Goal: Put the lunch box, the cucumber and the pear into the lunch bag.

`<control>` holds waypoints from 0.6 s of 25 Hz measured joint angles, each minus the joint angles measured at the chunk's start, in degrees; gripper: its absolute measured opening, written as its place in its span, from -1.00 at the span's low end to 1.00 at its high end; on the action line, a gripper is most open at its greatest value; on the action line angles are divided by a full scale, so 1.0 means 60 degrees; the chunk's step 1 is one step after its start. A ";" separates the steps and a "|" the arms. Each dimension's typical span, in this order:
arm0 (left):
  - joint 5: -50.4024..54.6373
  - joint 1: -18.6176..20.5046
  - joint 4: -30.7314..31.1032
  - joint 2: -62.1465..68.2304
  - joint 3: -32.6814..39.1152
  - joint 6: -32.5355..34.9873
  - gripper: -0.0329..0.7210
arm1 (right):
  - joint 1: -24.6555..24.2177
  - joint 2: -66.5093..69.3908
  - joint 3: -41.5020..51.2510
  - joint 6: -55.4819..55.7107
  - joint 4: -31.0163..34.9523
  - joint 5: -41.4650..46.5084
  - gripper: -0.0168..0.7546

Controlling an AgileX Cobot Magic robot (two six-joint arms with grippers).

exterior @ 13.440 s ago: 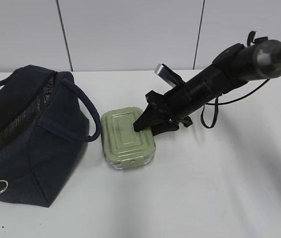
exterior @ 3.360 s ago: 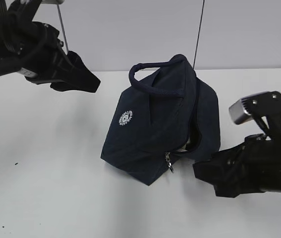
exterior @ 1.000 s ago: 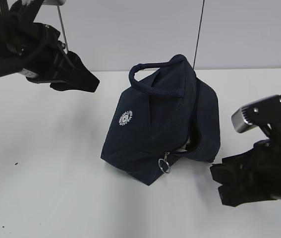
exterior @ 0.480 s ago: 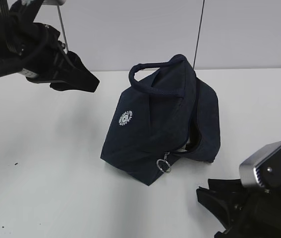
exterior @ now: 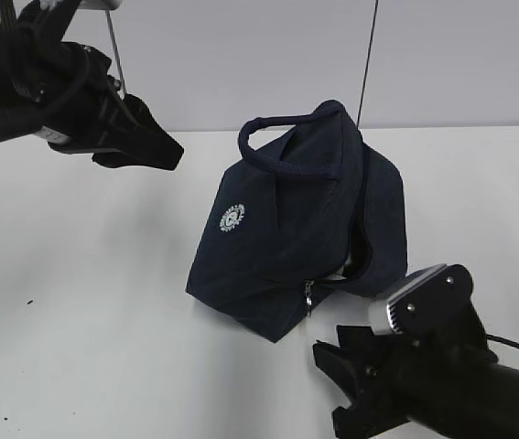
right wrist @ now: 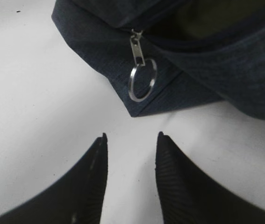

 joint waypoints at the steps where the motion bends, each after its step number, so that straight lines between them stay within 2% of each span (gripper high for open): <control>1: 0.0000 0.0000 0.0000 0.0000 0.0000 0.0000 -0.28 | 0.0000 0.0161 -0.0102 0.0018 0.0000 -0.0044 -0.22; 6: 0.0000 0.0000 0.0000 0.0000 0.0000 0.0000 -0.28 | 0.0000 0.0625 -0.0463 0.0161 0.0000 -0.0538 -0.22; 15: 0.0000 0.0000 0.0000 0.0000 0.0000 0.0000 -0.28 | 0.0000 0.1070 -0.1123 0.0233 -0.0021 -0.0480 -0.18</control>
